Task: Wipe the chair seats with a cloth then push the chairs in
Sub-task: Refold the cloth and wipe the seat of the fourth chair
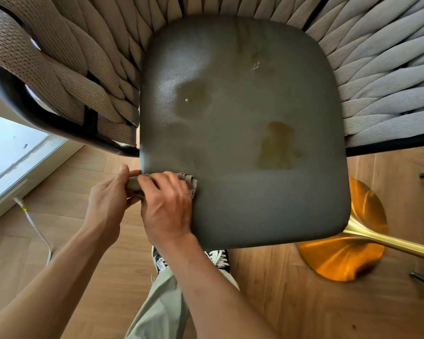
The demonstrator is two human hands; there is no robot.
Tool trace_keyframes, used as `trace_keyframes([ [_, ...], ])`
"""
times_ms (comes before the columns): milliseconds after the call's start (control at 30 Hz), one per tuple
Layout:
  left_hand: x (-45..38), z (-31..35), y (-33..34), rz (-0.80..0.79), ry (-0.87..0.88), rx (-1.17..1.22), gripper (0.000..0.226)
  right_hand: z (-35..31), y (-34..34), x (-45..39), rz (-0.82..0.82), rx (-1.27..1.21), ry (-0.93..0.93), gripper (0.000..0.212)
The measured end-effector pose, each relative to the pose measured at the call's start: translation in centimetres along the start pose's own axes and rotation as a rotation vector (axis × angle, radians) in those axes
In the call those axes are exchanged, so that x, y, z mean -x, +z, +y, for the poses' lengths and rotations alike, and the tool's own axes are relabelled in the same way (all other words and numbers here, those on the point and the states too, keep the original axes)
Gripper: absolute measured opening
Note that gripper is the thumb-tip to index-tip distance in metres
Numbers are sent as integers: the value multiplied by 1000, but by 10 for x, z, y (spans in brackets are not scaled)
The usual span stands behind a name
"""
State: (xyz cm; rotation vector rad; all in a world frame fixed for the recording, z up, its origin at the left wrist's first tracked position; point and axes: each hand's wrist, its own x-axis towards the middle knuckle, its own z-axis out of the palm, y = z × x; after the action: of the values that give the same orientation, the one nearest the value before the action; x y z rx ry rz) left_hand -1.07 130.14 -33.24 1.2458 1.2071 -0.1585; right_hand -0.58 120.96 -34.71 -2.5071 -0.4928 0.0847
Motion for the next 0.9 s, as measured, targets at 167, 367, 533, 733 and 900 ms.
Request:
trace_keyframes([
  [167,-1,-4,-1,-18,77,-101,14,48,-31,1,54,66,42,25],
  [367,-3,-7,-1,20,124,-172,8,151,-95,4,158,195,93,39],
  [533,-2,-6,4,84,178,-280,8,220,-140,8,183,286,178,42],
  [733,-3,-7,8,128,189,-329,24,276,-176,9,216,321,285,40],
  [900,0,-6,7,127,159,-340,22,295,-187,6,228,288,307,41],
])
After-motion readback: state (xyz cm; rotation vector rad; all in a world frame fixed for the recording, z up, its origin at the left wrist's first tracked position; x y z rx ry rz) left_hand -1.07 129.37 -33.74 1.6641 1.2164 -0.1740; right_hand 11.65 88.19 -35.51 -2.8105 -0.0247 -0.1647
